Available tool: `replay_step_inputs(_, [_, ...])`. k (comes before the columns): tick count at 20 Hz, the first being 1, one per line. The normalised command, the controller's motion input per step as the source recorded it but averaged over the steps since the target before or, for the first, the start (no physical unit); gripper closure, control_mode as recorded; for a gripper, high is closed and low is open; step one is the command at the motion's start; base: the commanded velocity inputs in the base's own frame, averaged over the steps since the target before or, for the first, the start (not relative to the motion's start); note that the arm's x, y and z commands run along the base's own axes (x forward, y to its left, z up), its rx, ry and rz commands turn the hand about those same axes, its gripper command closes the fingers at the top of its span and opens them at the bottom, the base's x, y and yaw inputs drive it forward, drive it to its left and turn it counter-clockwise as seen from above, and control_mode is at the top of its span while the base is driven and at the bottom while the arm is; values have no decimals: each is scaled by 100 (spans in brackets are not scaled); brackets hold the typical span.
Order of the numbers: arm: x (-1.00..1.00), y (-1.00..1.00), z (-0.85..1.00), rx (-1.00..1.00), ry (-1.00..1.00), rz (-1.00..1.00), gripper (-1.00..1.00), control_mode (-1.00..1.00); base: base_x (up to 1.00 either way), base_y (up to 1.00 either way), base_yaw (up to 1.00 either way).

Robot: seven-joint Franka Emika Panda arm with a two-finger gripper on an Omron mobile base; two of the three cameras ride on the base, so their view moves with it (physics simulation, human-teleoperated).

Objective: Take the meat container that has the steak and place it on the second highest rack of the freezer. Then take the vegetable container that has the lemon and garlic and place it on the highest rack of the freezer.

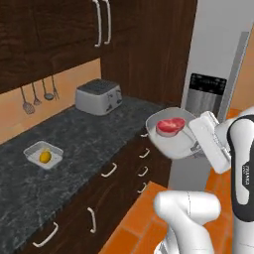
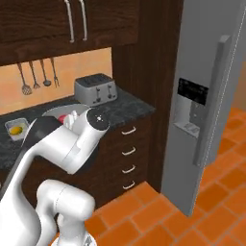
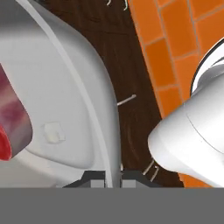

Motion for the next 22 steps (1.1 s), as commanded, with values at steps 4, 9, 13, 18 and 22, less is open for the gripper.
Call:
replay_step_inputs(4, [0, 0, 0, 0, 0, 0, 100, 100, -13, 0, -89])
replay_step_inputs(9, [0, 0, 0, 0, 0, 0, 100, 100, 12, -29, -82])
replay_step_inputs(13, [0, 0, 0, 0, 0, 0, 100, 100, 69, -81, -53])
replay_step_inputs(18, [0, 0, 0, 0, 0, 0, 100, 100, 99, -61, -38])
replay_step_inputs(22, [0, 0, 0, 0, 0, 0, 100, 100, 100, -41, -29])
